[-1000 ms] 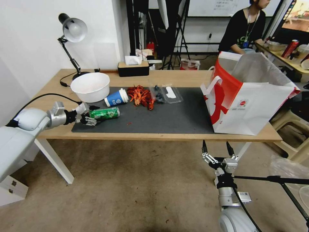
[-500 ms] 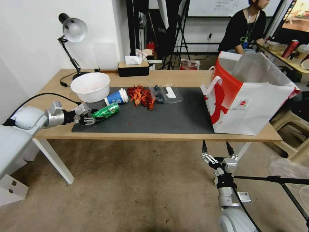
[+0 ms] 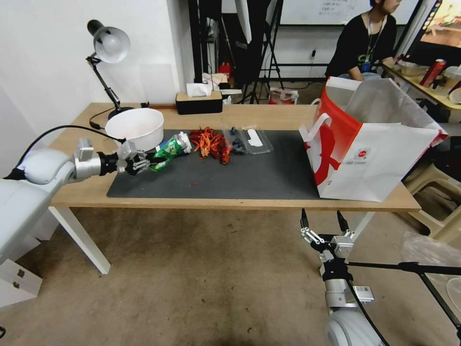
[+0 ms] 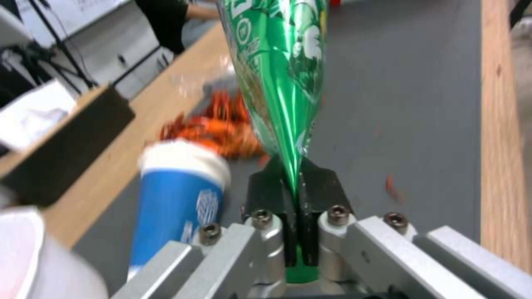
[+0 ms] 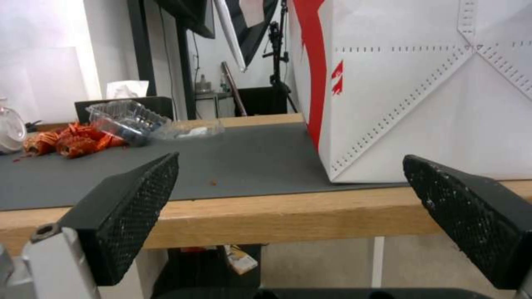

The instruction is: Pick up the trash from the table and place it into the takeout bag.

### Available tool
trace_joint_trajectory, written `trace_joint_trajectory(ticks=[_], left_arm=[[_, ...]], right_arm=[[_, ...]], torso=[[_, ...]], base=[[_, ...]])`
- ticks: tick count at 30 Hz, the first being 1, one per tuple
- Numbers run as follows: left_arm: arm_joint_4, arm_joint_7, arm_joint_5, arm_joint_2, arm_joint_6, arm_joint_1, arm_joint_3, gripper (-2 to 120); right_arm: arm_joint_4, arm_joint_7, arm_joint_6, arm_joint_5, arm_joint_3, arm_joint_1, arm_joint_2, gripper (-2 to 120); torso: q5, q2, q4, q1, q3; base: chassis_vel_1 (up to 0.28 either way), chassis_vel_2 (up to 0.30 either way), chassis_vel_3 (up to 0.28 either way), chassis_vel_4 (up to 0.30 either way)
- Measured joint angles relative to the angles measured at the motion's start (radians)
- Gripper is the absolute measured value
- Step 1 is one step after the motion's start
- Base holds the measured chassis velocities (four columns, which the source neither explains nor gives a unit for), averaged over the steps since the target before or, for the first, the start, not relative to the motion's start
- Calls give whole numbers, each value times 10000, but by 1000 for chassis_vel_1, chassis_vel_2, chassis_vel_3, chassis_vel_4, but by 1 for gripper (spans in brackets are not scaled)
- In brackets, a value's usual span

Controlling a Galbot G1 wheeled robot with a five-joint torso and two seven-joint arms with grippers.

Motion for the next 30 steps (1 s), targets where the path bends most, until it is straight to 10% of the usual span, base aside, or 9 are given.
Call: trace_joint_trajectory(ticks=[16, 30], left_arm=[[-906, -1403, -2809, -796, 170, -1562, 1230, 0], [-26, -2516, -3892, -2623, 146, -4465, 4153, 0]], right_arm=[[-22, 35, -8, -11, 64, -23, -18, 100], [-72, 72, 5, 8, 209, -61, 91, 100]], torso=[[-1, 0, 0, 0, 0], [0, -1, 1, 1, 0]], base=[[0, 0, 0, 0], [0, 0, 0, 0]])
